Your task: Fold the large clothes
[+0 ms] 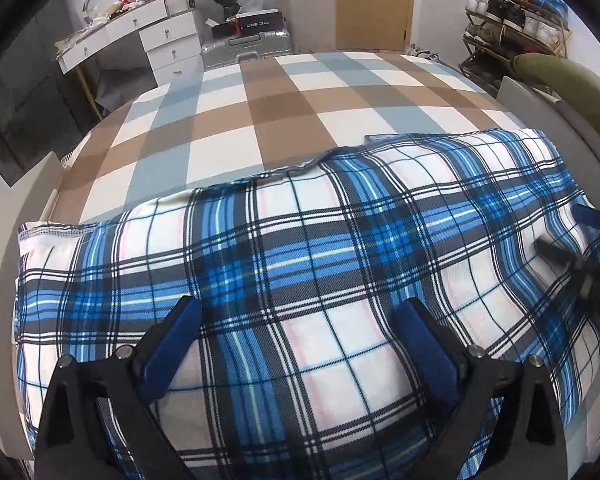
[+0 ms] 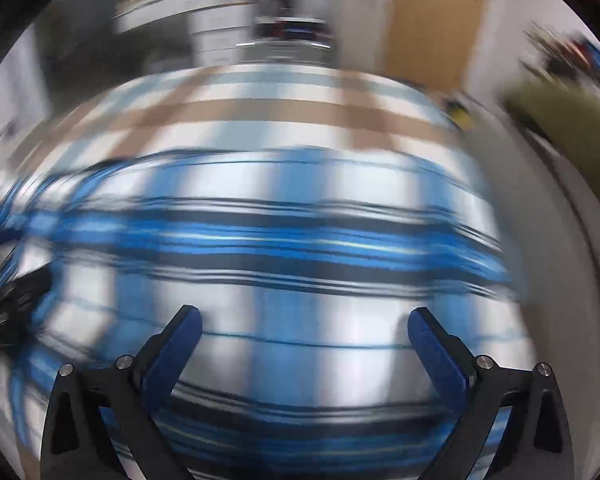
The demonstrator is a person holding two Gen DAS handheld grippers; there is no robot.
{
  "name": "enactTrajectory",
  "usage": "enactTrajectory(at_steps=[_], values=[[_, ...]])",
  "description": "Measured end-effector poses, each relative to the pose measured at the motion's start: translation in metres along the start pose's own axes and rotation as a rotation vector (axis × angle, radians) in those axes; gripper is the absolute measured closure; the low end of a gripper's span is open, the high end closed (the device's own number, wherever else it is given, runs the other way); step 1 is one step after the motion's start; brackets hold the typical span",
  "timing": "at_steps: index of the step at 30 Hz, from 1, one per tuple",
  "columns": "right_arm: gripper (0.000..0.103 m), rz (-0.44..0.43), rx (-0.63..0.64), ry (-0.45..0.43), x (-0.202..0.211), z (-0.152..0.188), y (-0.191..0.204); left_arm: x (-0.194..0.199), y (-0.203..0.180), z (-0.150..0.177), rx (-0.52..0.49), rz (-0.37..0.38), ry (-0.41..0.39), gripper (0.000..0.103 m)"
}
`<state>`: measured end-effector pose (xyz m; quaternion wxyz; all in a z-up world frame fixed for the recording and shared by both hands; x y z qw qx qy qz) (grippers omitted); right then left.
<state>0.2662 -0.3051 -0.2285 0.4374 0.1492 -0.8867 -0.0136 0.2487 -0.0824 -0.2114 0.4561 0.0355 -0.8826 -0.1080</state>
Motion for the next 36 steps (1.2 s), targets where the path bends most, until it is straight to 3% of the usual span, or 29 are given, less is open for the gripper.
enactTrajectory(at_steps=[3,6,11,15,18,22,24,26,28,31,36], values=[[0.0,0.093,-0.099,0.003,0.01,0.0,-0.043,-0.001,-0.001,0.0,-0.001,-0.003,-0.004,0.003],[0.001,0.101,-0.122,-0.007,0.012,-0.011,-0.045,0.0,-0.001,-0.003,-0.002,-0.005,-0.004,0.002],[0.001,-0.046,0.022,-0.02,-0.013,-0.045,0.039,0.0,-0.002,-0.003,-0.003,-0.004,-0.005,0.002],[0.001,-0.07,0.14,0.037,-0.05,-0.055,0.09,0.001,-0.003,-0.003,-0.004,-0.002,-0.007,0.002],[0.0,-0.075,0.138,0.041,-0.054,-0.054,0.083,0.001,-0.003,-0.003,-0.007,0.001,-0.007,0.002],[0.0,0.043,0.024,0.017,-0.034,-0.048,0.011,0.001,-0.003,-0.003,-0.007,-0.002,-0.005,0.002],[0.0,0.04,-0.108,-0.003,-0.024,-0.041,-0.028,0.002,-0.003,-0.003,-0.003,-0.016,0.016,0.002],[0.0,-0.029,-0.206,-0.007,-0.019,-0.031,-0.042,0.006,-0.004,-0.009,0.027,-0.01,0.044,0.002],[0.0,0.023,-0.16,-0.023,-0.012,-0.033,-0.039,0.016,-0.008,-0.027,0.057,0.02,0.0,0.002],[0.0,0.024,-0.083,-0.046,0.0,-0.034,-0.015,0.013,-0.001,-0.048,0.01,-0.084,-0.055,0.002],[0.0,-0.027,0.02,-0.025,0.001,-0.019,0.031,-0.027,0.053,-0.029,0.141,-0.086,0.057,0.002]])
Point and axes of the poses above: each gripper's, at about its wrist camera, not at the fingertips, and x roughly against the way its jaws point, y to its left, z to its underside, the point moved 10 cm from there along -x, roughly the way its jaws point, and after that the axes turned 14 degrees about -z, right-handed, at the moved point
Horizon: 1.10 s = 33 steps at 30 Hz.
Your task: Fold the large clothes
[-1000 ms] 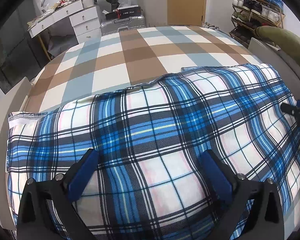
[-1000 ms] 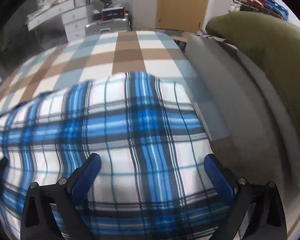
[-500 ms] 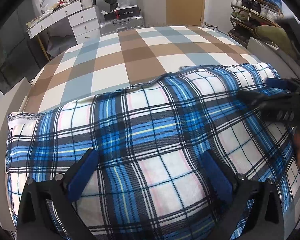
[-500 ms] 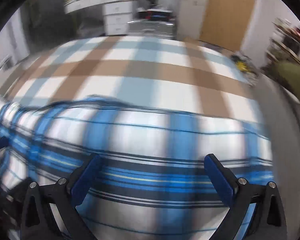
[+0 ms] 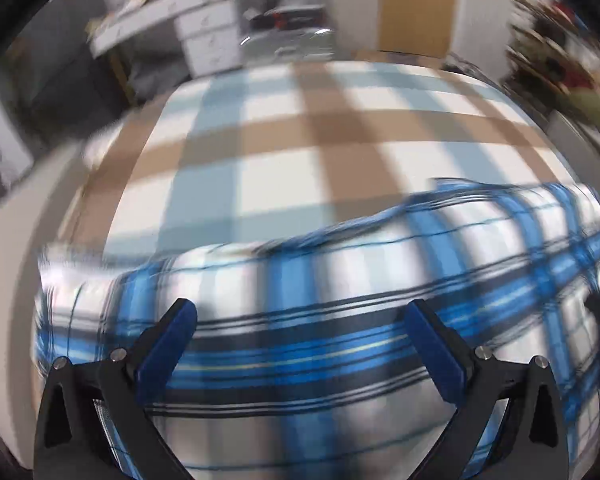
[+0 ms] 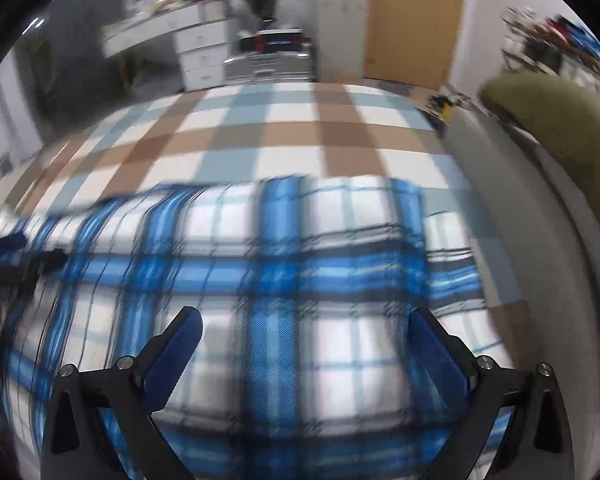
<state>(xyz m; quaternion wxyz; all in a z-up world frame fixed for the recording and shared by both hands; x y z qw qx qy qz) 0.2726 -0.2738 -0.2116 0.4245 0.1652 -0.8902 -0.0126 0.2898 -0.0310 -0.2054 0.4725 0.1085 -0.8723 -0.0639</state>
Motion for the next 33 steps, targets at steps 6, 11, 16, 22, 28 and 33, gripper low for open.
enactTrajectory(at_steps=[6,11,16,22,28,33], values=[[0.0,0.024,0.011,0.06,-0.01,0.013,-0.006,0.016,0.058,0.015,0.087,-0.011,-0.023,0.002],[0.0,0.027,-0.005,0.006,0.01,0.009,0.001,0.007,0.098,0.042,0.119,-0.061,-0.002,0.002],[0.0,-0.084,0.075,-0.055,0.031,-0.001,0.051,0.006,0.121,0.054,0.251,-0.016,0.035,0.001],[0.0,-0.192,0.197,-0.005,0.016,0.012,0.117,0.057,0.083,0.083,0.169,0.102,-0.053,0.002],[0.0,-0.081,0.299,0.101,-0.017,0.033,0.122,0.036,0.106,0.105,0.177,-0.003,0.01,0.002],[0.0,-0.071,0.091,0.099,-0.009,0.033,0.059,0.062,0.116,0.097,0.24,0.076,-0.034,0.002]])
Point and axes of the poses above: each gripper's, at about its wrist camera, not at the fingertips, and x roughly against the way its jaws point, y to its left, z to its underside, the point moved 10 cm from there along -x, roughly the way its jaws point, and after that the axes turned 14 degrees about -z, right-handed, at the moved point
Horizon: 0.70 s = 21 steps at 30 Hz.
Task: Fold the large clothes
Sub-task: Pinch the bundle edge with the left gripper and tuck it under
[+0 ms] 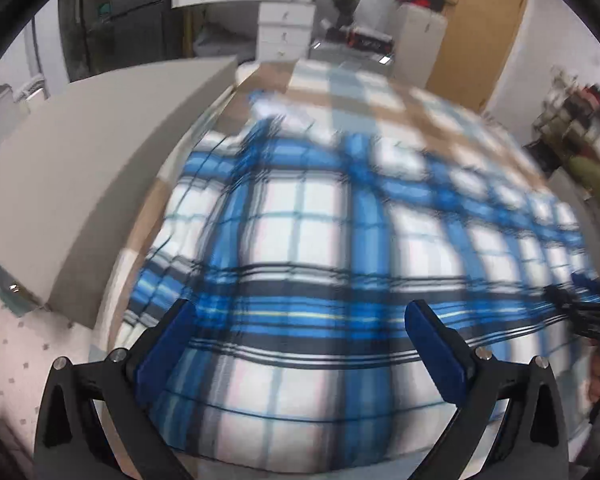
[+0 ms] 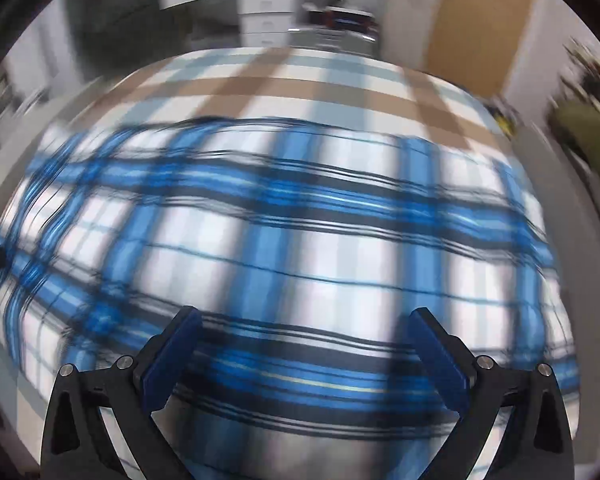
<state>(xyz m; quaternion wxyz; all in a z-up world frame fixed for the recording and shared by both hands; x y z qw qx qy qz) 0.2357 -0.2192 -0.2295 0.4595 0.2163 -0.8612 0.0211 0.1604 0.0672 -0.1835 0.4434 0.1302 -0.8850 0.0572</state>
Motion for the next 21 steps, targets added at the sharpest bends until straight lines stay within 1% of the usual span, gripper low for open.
enactTrajectory(at_steps=[1,3,5,6,7,8,9,10,12,13,14,15,17,18,19,21], values=[[0.0,0.004,-0.022,-0.009,0.003,0.0,-0.006,0.003,-0.007,-0.006,-0.012,0.02,-0.018,0.002],[0.0,0.008,-0.022,-0.018,0.007,-0.001,-0.004,0.001,-0.023,-0.016,-0.048,0.028,-0.039,0.002],[0.0,-0.004,0.026,-0.021,0.008,-0.002,0.008,-0.014,-0.036,-0.031,-0.082,0.0,-0.047,0.002],[0.0,-0.004,0.048,-0.019,0.008,-0.001,0.013,-0.022,-0.038,-0.037,-0.084,-0.011,-0.043,0.002],[0.0,0.001,0.074,-0.017,0.008,0.001,0.017,-0.033,-0.037,-0.041,-0.081,-0.027,-0.03,0.005],[0.0,0.009,0.091,-0.013,0.008,0.003,0.019,-0.045,-0.031,-0.042,-0.08,-0.066,-0.007,0.012],[0.0,0.013,0.094,-0.01,0.008,0.005,0.018,-0.05,-0.025,-0.04,-0.077,-0.085,0.005,0.018],[0.0,0.016,0.086,-0.005,0.009,0.008,0.014,-0.05,-0.019,-0.041,-0.053,-0.051,0.001,0.023],[0.0,0.014,0.049,0.001,0.009,0.013,0.002,-0.044,0.002,-0.036,-0.022,-0.08,-0.006,0.036],[0.0,-0.008,0.02,-0.002,0.01,0.015,-0.005,-0.042,0.013,-0.033,0.002,-0.091,-0.001,0.036],[0.0,-0.027,-0.007,-0.003,0.011,0.017,-0.01,-0.04,0.023,-0.029,0.041,-0.086,0.013,0.036],[0.0,-0.026,-0.02,-0.003,0.011,0.018,-0.013,-0.036,0.03,-0.025,0.071,-0.071,0.02,0.04],[0.0,-0.012,-0.019,-0.007,0.013,0.018,-0.015,-0.019,0.03,-0.019,0.074,-0.055,0.013,0.048],[0.0,0.001,-0.011,-0.01,0.015,0.017,-0.013,-0.01,0.024,-0.019,0.063,-0.051,-0.002,0.051],[0.0,0.016,0.009,-0.017,0.017,0.015,-0.008,0.003,0.012,-0.017,0.046,-0.02,-0.021,0.051],[0.0,-0.025,0.063,-0.028,0.021,0.013,0.014,0.026,-0.022,-0.012,-0.003,0.075,-0.045,0.051]])
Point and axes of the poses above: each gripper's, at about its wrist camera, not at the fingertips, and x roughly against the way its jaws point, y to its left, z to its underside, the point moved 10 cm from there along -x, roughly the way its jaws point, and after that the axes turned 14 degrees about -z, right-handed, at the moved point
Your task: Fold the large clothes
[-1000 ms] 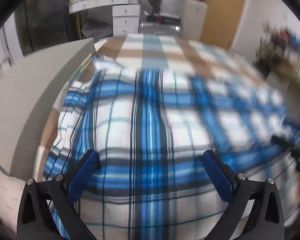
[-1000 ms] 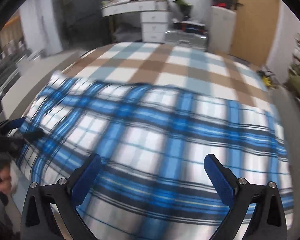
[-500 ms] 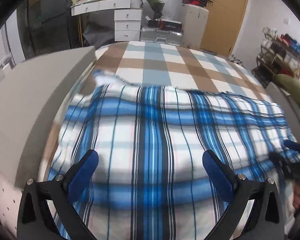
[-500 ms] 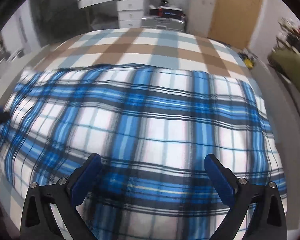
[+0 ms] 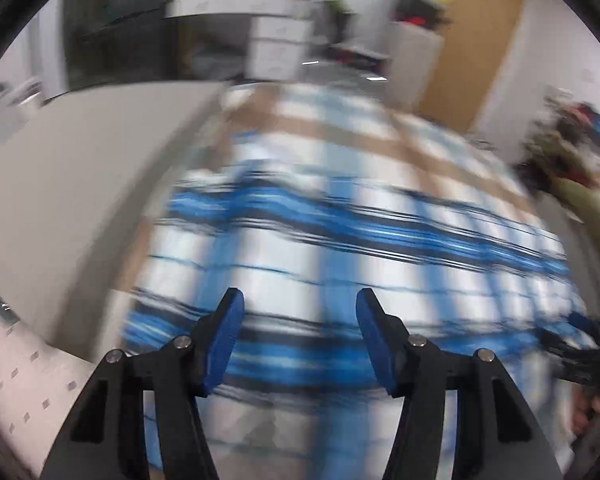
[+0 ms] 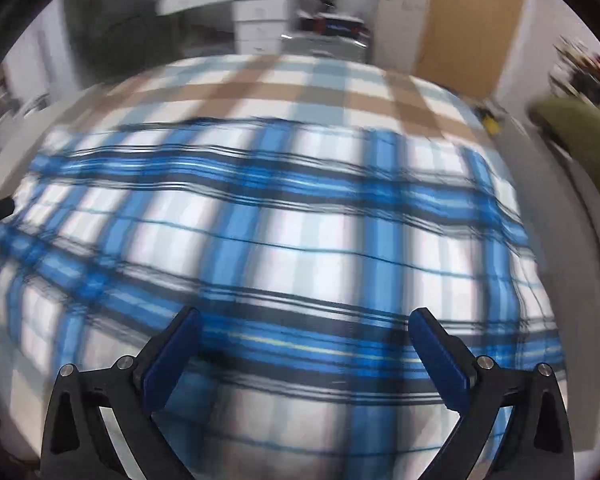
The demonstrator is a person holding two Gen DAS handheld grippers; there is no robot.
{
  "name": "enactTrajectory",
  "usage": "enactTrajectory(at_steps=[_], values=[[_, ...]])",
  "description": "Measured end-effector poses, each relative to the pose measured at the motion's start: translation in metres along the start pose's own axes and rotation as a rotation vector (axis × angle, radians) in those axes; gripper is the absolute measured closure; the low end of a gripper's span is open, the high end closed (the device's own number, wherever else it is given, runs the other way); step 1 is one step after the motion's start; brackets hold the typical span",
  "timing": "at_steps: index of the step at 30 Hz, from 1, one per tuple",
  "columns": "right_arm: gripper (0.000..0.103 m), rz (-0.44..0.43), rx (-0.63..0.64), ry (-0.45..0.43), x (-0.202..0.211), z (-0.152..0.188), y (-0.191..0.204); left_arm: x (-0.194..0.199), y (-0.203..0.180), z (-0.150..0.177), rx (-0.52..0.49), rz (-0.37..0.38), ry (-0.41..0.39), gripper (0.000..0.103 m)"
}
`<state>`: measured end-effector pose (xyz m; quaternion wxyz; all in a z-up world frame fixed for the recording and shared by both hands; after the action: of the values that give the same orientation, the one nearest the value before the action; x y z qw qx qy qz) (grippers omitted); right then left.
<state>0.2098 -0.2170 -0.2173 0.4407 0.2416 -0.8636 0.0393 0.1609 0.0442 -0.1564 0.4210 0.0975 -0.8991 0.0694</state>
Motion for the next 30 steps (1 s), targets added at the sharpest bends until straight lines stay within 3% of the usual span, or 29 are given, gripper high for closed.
enactTrajectory(at_steps=[4,6,7,8,10,11,13,15,17,22,27,30], values=[[0.0,-0.127,0.124,-0.01,-0.001,-0.003,0.056,0.011,-0.071,0.025,-0.161,0.122,0.015,0.049],[0.0,-0.122,0.171,0.021,-0.008,0.005,0.066,-0.001,-0.086,0.048,-0.245,0.086,0.066,0.049],[0.0,-0.103,0.182,0.04,-0.012,0.012,0.062,-0.005,-0.083,0.054,-0.268,0.04,0.066,0.048],[0.0,-0.098,0.172,0.047,-0.012,0.016,0.056,-0.005,-0.078,0.056,-0.264,0.041,0.064,0.047],[0.0,-0.101,0.105,0.036,-0.006,0.025,0.033,0.0,-0.062,0.056,-0.195,0.071,0.087,0.047],[0.0,-0.078,0.071,0.034,-0.003,0.031,0.016,0.004,-0.05,0.056,-0.154,0.064,0.094,0.047],[0.0,-0.116,-0.007,0.013,0.004,0.037,-0.006,0.017,-0.025,0.057,-0.09,0.044,0.078,0.047],[0.0,-0.08,-0.05,-0.01,0.014,0.04,-0.021,0.032,0.002,0.063,-0.03,-0.01,0.062,0.047],[0.0,-0.026,-0.067,-0.032,0.021,0.039,-0.03,0.046,0.024,0.071,0.073,-0.013,0.064,0.047],[0.0,-0.096,-0.062,-0.088,0.026,0.024,-0.006,0.055,0.044,0.086,0.305,0.135,0.1,0.047],[0.0,-0.141,0.03,-0.105,0.024,0.011,0.029,0.031,0.041,0.093,0.433,0.186,0.186,0.048],[0.0,-0.148,0.047,-0.111,0.026,0.011,0.039,0.032,0.05,0.083,0.512,0.188,0.149,0.047]])
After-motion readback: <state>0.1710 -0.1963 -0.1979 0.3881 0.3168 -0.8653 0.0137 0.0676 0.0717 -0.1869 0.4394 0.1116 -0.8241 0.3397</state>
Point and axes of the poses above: each gripper's, at about its wrist camera, not at the fingertips, and x roughly against the way its jaws point, y to its left, z to its underside, the point moved 10 cm from there along -x, roughly the way its jaws point, and after that the axes turned 14 degrees about -z, right-handed, at the moved point
